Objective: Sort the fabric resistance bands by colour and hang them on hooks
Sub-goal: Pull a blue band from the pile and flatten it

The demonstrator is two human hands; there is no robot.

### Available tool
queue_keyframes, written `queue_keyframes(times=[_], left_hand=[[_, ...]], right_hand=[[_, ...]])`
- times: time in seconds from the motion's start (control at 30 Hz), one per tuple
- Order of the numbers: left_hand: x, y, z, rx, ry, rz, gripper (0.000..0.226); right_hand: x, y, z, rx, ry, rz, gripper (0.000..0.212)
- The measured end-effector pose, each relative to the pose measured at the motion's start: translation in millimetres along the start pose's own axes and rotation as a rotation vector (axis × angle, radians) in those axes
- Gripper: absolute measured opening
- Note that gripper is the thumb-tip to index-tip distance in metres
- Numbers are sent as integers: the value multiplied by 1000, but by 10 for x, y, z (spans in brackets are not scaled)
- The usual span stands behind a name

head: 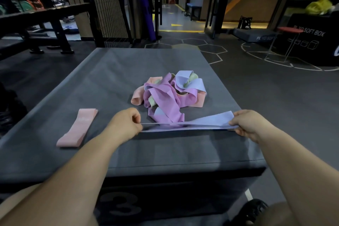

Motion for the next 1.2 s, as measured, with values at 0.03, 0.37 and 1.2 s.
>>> queue_keyframes(times=[0.03, 0.37, 1.2], left_hand=[[-7, 13, -1, 11, -10, 7, 17], [-103, -12, 170, -73, -372, 79, 30], [-336, -32, 165, 39, -244, 144, 34]], right_hand=[[-10, 1, 4, -25, -3, 4, 15], [-87, -14, -10, -179, -9, -64, 7], [-362, 127, -146, -544, 178, -225, 17]])
Point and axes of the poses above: each hand's wrist, its own x-axis towards the middle knuckle, its own z-axis out of the palm, y = z × x, the point moved 7 cm from there along x, towards the middle knuckle, and after that the axes turned 4 degrees about z, right-handed, at the moved point
